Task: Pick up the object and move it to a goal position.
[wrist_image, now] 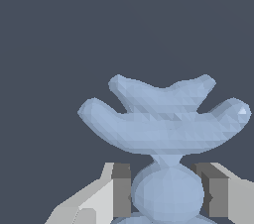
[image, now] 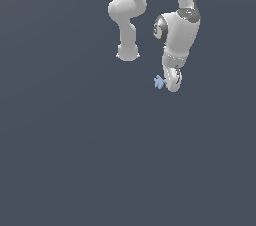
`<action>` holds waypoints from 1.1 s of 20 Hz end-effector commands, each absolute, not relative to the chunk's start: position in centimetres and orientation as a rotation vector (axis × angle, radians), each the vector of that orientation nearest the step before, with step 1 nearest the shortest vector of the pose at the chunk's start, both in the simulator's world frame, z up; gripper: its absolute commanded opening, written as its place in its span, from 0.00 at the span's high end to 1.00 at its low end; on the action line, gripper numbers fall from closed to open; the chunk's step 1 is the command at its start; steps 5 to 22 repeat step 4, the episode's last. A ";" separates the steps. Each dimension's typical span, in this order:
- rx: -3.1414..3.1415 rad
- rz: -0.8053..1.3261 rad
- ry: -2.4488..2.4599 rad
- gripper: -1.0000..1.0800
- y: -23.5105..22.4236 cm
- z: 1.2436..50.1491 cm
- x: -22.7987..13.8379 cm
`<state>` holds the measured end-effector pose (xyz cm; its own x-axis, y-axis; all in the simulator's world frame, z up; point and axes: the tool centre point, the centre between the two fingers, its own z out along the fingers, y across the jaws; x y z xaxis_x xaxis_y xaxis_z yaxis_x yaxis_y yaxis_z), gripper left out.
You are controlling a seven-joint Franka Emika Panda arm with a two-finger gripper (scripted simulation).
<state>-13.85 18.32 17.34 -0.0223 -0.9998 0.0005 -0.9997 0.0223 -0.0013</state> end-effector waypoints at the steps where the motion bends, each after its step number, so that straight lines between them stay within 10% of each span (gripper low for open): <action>1: -2.196 -0.002 2.247 1.00 18.4 17.5 -13.9; 22: -2.196 0.000 2.247 1.00 18.3 17.3 -13.8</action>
